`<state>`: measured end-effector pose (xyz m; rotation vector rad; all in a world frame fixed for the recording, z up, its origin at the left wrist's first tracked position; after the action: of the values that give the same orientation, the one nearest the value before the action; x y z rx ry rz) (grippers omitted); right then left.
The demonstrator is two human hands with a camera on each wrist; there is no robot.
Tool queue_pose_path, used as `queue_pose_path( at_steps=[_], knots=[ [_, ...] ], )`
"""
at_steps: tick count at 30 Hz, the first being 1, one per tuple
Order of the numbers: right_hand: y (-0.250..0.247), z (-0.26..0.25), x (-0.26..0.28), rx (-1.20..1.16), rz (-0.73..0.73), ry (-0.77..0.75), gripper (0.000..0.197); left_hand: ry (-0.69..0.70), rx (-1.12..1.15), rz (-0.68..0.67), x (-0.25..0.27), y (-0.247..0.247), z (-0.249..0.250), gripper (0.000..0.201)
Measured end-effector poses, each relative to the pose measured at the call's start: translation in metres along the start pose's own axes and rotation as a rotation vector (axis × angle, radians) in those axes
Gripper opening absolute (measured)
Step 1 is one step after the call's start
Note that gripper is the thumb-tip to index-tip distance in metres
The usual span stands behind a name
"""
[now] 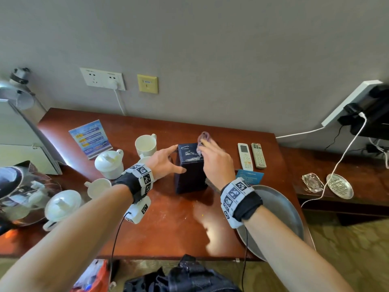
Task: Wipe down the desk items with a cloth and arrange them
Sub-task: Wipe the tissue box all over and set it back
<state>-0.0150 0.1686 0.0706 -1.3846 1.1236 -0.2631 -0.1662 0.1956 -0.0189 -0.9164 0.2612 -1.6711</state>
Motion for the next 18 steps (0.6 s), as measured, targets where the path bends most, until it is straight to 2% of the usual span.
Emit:
queue_pose_path(
  at_steps=[3,6,9,11,15,18],
  knots=[
    [0.003,-0.009,-0.002,-0.081,-0.025,-0.056,0.027,-0.001,0.003,0.018,0.001,-0.002,0.002,0.09],
    [0.007,0.0,0.001,-0.171,-0.194,-0.09,0.044,0.019,0.029,0.028,0.006,-0.003,0.005,0.085],
    [0.016,0.014,0.006,-0.064,-0.371,-0.148,0.055,0.037,0.036,0.021,0.007,-0.003,0.005,0.085],
    [0.018,0.032,0.006,-0.021,-0.42,-0.101,0.053,0.032,0.037,0.017,0.007,-0.003,0.005,0.086],
    [0.019,0.047,0.001,-0.123,-0.378,0.063,0.05,0.031,0.02,0.019,0.017,-0.002,0.01,0.085],
    [0.014,0.029,-0.003,-0.16,-0.252,0.058,0.045,0.041,0.012,0.048,0.027,-0.004,0.015,0.082]
  ],
)
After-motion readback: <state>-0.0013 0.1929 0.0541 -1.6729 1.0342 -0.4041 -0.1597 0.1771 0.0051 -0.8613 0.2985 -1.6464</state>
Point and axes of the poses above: each hand's wrist, its own x-axis away from the middle knuckle, its own y-axis out of the palm, z = x × y, the point moved 10 cm from there along -x, towards the middle knuckle, and after that the axes turned 14 degrees about -y, right-handed, at the moved point
